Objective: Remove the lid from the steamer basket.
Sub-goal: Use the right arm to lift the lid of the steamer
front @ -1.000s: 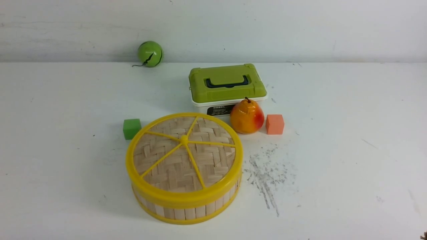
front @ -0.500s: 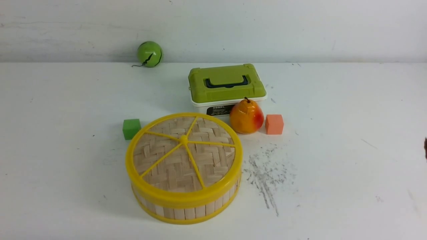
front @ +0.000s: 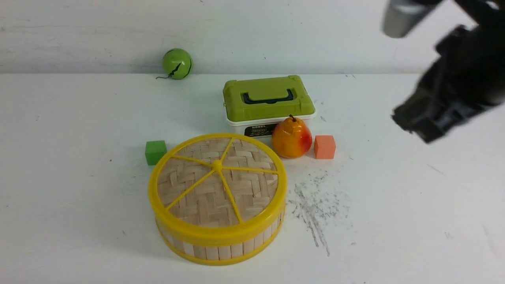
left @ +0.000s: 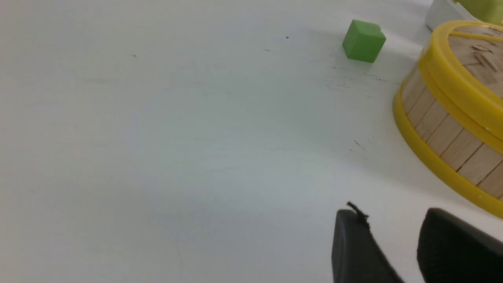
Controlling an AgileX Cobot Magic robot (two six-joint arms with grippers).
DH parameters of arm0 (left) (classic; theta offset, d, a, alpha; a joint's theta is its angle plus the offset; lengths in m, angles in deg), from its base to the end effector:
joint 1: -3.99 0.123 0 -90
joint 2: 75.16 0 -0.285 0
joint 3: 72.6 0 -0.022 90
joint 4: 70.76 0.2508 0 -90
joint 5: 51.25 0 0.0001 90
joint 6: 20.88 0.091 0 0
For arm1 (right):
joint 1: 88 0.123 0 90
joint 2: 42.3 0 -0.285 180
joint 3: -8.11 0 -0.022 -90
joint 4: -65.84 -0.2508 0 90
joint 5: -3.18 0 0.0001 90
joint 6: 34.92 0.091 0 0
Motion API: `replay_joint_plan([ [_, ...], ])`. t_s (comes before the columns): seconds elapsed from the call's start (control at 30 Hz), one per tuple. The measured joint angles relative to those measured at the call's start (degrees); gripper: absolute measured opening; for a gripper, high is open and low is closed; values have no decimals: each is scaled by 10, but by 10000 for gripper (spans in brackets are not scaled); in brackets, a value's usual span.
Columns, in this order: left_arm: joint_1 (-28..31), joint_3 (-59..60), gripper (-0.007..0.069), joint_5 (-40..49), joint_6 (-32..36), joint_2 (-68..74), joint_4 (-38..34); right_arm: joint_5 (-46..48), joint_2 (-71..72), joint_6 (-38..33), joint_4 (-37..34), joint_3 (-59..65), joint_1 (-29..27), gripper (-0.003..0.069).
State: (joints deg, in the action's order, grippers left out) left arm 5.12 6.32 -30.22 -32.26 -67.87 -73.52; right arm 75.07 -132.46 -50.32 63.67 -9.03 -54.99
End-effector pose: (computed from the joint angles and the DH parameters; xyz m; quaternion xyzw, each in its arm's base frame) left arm 0.0530 -0.0005 0.1707 -0.1006 0.7987 -0.0732 0.5888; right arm 0.2384 0.1588 0.4278 -0.3907 0.8696 0.0648 0.2950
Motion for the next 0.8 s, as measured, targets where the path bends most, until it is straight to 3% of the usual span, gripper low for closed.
replay_joint_plan([
  [0.17, 0, 0, 239, -1, 0, 0, 0, -1, -118, 30, 17, -105, 52, -4],
  [0.4, 0, 0, 239, -1, 0, 0, 0, -1, -269, 46, -44, -223, 64, 57],
  [0.5, 0, 0, 239, -1, 0, 0, 0, -2, -339, 48, -76, -265, 64, 190],
  [0.53, 0, 0, 239, -1, 0, 0, 0, -2, -339, 48, -77, -267, 64, 190],
  [0.6, 0, 0, 239, -1, 0, 0, 0, -3, -362, 49, -84, -275, 64, 259],
  [0.63, 0, 0, 239, -1, 0, 0, 0, -5, -378, 49, -84, -277, 64, 319],
  [0.8, 0, 0, 239, -1, 0, 0, 0, -41, -413, 56, -84, -279, 64, 395],
])
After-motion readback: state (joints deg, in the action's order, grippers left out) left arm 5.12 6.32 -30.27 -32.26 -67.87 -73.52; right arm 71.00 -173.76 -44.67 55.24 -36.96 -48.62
